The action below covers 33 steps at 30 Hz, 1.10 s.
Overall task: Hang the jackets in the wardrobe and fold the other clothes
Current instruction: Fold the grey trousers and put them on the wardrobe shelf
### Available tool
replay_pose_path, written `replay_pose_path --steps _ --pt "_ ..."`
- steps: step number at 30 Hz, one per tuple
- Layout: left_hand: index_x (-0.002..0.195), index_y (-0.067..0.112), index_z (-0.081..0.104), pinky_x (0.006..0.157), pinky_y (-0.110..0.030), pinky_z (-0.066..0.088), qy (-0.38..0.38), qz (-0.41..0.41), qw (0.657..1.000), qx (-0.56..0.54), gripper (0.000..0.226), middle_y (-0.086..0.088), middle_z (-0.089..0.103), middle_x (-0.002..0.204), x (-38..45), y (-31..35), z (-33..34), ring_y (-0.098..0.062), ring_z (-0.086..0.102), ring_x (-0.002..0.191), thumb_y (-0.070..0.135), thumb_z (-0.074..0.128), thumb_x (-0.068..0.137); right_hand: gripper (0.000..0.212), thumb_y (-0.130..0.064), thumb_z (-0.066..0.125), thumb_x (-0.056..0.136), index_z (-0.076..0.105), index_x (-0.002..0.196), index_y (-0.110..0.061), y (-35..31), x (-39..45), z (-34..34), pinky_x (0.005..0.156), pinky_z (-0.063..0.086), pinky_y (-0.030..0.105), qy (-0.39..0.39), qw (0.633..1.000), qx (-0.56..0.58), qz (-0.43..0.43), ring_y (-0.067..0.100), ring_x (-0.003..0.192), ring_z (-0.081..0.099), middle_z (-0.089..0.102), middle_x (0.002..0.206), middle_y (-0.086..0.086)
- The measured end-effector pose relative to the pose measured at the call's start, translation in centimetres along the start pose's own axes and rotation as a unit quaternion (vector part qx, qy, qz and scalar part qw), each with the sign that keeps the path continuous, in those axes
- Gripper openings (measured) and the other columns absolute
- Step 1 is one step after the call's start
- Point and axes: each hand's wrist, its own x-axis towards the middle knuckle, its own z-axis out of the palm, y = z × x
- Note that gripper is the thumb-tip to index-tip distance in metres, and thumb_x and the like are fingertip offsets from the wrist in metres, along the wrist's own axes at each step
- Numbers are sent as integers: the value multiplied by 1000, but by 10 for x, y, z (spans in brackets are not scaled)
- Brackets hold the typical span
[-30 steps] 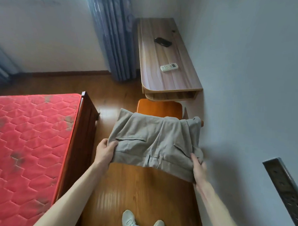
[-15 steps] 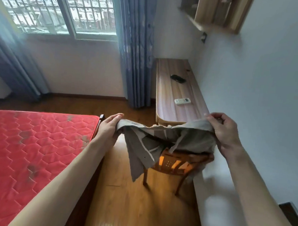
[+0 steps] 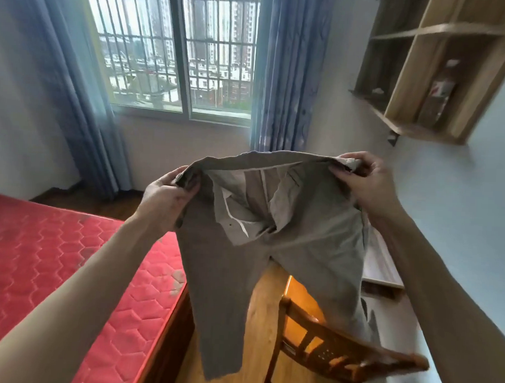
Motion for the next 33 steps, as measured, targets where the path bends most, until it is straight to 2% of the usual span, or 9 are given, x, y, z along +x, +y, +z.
replay_pose_path --steps 5,8,12,16,17,21,25,28,33 --pt "99 3 72 72 -23 62 146 126 961 198 18 -14 74 89 -12 50 -43 -25 75 85 -6 79 85 21 -33 84 86 73 93 -18 -11 33 72 78 60 36 0 998 -45 -39 12 76 73 79 82 -1" --pt "90 4 73 56 -20 55 191 184 920 290 11 -13 73 78 -16 79 -73 -8 69 62 7 82 86 29 -46 80 86 72 87 -18 -18 45 119 70 56 33 -6 995 -75 -68 10 70 67 75 76 1" --pt "75 24 76 66 -38 55 282 232 794 487 32 -2 71 66 -20 112 -127 -16 65 64 55 81 77 30 -49 69 95 77 93 -21 -44 53 178 61 43 29 -18 960 -247 -131 15 71 64 70 74 -2" --pt "68 24 69 61 -37 44 336 271 646 629 38 4 60 76 -29 140 -166 -23 59 69 57 75 86 36 -50 58 101 79 110 -23 -65 57 232 74 48 40 -29 897 -402 -183 38 101 68 76 102 11" --pt "67 25 67 63 -35 42 326 281 646 631 35 5 55 82 -28 146 -176 -22 57 71 51 76 89 36 -49 56 102 78 112 -23 -67 59 244 73 47 40 -34 880 -429 -203 39 102 67 76 104 13" --pt "92 9 76 84 -44 54 283 280 735 549 22 -3 68 95 -19 162 -219 -25 67 89 25 65 102 37 -47 53 104 75 121 -21 -69 76 292 81 50 43 -83 841 -482 -230 40 109 64 70 116 12" --pt "102 10 65 88 -44 51 293 265 761 515 24 0 71 95 -19 167 -247 -13 65 89 19 45 110 30 -35 56 106 74 115 -11 -48 101 347 81 45 39 -200 905 -326 -186 32 100 62 64 122 9" --pt "101 11 55 88 -40 47 309 223 788 483 19 1 65 95 -16 178 -262 -8 58 87 19 39 108 12 -23 55 106 63 100 -17 -31 112 394 76 38 36 -231 929 -217 -193 26 91 57 69 101 7" --pt "98 10 53 69 -23 44 224 132 802 537 20 -3 56 83 -16 219 -267 -8 50 74 19 61 82 17 -27 55 107 66 100 -16 -14 139 474 82 50 41 -320 926 -66 -191 19 86 63 70 94 4"
